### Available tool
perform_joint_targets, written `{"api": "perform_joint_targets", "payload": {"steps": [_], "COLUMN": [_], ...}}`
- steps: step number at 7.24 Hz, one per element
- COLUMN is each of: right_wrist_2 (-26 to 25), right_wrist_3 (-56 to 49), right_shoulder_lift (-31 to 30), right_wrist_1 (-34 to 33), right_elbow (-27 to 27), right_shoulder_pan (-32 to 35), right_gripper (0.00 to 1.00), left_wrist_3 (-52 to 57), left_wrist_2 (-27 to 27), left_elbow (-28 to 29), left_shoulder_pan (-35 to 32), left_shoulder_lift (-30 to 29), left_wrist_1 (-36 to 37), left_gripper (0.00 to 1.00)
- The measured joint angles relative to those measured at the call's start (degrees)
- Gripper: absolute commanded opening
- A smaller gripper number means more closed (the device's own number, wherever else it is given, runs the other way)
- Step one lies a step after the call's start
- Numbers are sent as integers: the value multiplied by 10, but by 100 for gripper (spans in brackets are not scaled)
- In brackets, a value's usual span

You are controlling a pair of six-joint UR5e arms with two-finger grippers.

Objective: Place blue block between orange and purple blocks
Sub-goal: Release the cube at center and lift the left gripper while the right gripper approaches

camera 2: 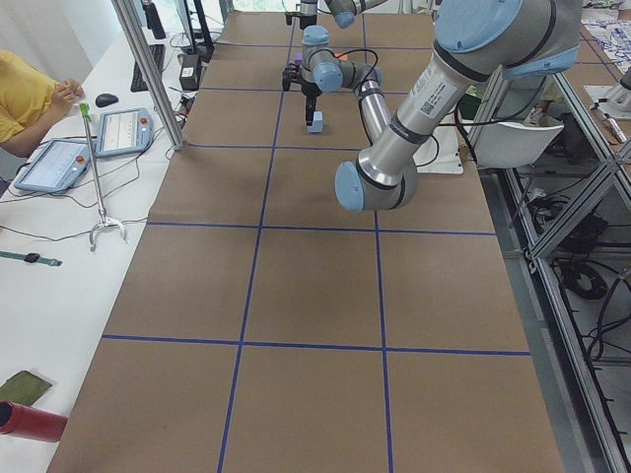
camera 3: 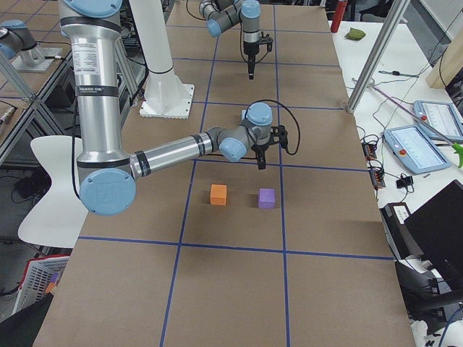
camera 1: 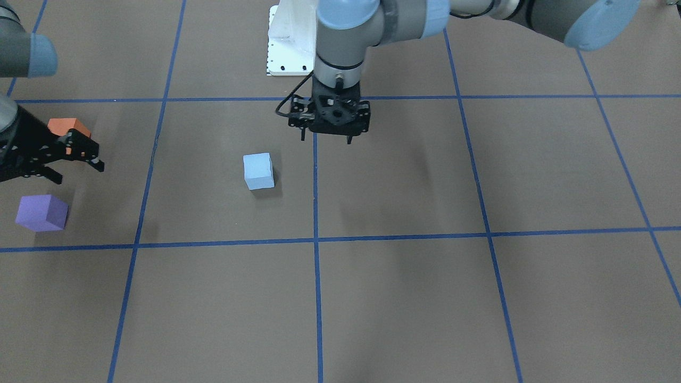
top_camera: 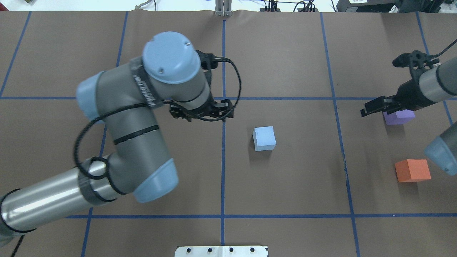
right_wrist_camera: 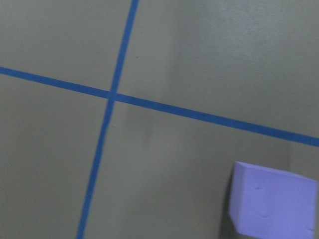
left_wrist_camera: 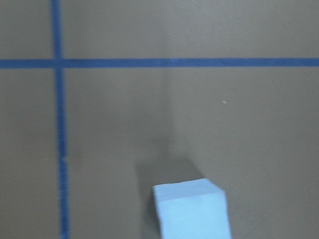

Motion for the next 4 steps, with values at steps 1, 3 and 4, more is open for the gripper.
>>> {"api": "perform_joint_targets", "payload": {"steps": [1,3,4], "right_wrist_2": [-56,-127,-157], "right_wrist_3": [82,180,196], "right_shoulder_lift": [22,109,165], "right_wrist_1": [3,-59,-122], "right_elbow": [20,31,25], "right_shoulder_pan": [-67,-166,-199], "right_gripper": [100,100,100], "left_wrist_3": [31,63,66], "left_wrist_2": [-15,-29,-31], "left_elbow": [-44,-70,-72], "left_shoulder_pan": [-26,-57,-63], "left_shoulder_lift": [53,98,105], "left_wrist_1": [0,0,0], "left_gripper": [99,99,99]}}
